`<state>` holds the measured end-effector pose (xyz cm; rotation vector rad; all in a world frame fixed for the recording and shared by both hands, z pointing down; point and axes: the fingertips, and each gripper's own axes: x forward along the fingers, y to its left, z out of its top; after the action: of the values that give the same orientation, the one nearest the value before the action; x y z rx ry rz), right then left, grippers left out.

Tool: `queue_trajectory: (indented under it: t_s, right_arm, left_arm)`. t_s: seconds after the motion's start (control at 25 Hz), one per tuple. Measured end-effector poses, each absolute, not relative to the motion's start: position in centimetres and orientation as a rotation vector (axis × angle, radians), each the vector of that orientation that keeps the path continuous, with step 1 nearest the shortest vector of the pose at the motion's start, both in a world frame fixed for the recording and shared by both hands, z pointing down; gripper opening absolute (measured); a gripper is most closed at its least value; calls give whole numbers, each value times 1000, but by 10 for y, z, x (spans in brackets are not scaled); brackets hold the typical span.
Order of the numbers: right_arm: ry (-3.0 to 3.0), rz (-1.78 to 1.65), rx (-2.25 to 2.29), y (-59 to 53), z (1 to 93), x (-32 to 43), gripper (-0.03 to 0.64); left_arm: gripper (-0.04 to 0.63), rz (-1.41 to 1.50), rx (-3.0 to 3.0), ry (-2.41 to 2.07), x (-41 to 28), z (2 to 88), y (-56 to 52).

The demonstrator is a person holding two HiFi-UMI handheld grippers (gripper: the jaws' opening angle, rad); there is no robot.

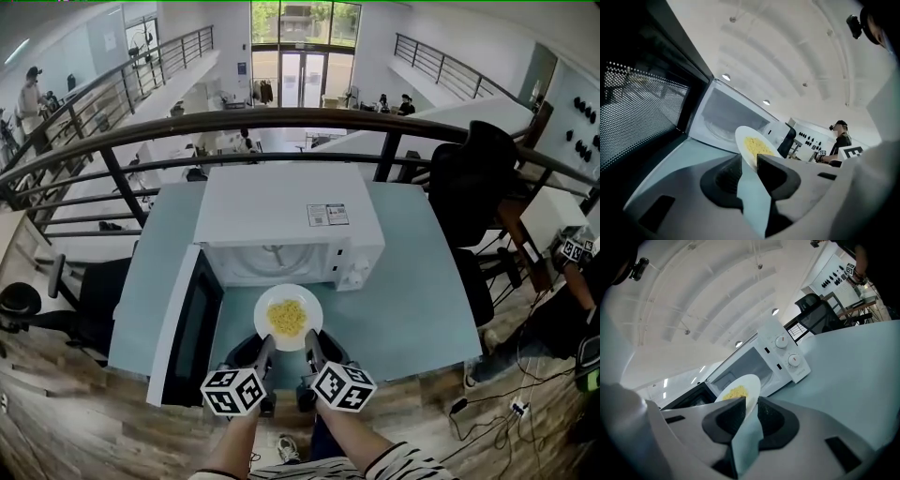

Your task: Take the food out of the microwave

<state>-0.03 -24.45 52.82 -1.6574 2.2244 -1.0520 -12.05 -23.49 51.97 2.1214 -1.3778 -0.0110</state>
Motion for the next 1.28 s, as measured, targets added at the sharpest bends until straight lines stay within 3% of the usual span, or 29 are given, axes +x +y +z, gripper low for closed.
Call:
queue_trajectory:
  t_s: [1.28]
  right_arm:
    - [2197,-1049,-1759,-110,528,7,83]
  left_arm:
    - [110,1,2133,-1280,-113,526,-110]
